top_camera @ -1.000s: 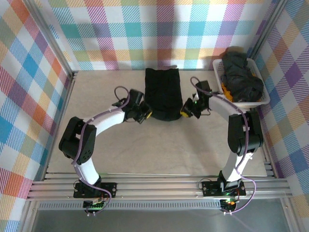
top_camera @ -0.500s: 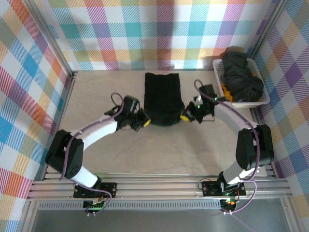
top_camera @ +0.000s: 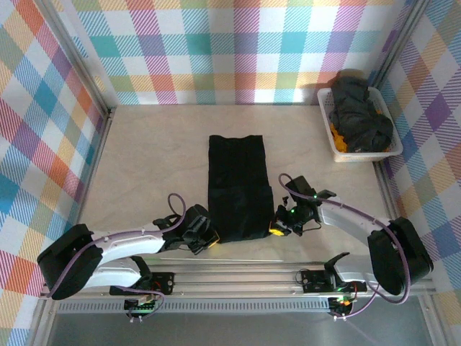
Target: Fold and stack the t-shirts
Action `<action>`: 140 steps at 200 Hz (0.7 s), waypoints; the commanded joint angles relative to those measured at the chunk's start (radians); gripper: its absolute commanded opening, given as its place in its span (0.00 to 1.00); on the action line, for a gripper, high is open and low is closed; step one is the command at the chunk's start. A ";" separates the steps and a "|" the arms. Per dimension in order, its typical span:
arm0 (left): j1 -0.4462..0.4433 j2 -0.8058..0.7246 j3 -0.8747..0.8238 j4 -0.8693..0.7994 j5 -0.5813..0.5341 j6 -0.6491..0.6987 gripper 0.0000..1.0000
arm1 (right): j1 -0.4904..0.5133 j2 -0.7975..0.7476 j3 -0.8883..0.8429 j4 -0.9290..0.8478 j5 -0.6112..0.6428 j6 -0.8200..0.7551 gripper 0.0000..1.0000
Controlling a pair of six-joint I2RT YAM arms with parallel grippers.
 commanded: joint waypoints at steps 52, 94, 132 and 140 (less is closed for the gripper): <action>-0.017 -0.116 0.024 -0.093 -0.097 -0.035 0.00 | 0.014 -0.047 0.005 -0.027 0.056 0.015 0.00; -0.018 -0.271 0.082 -0.192 -0.162 -0.008 0.00 | 0.014 -0.105 0.074 -0.099 0.096 0.005 0.00; -0.006 -0.304 0.218 -0.276 -0.203 0.041 0.00 | 0.004 -0.097 0.282 -0.223 0.155 -0.036 0.00; 0.004 -0.293 0.251 -0.281 -0.205 0.051 0.00 | -0.006 -0.084 0.333 -0.242 0.162 -0.044 0.00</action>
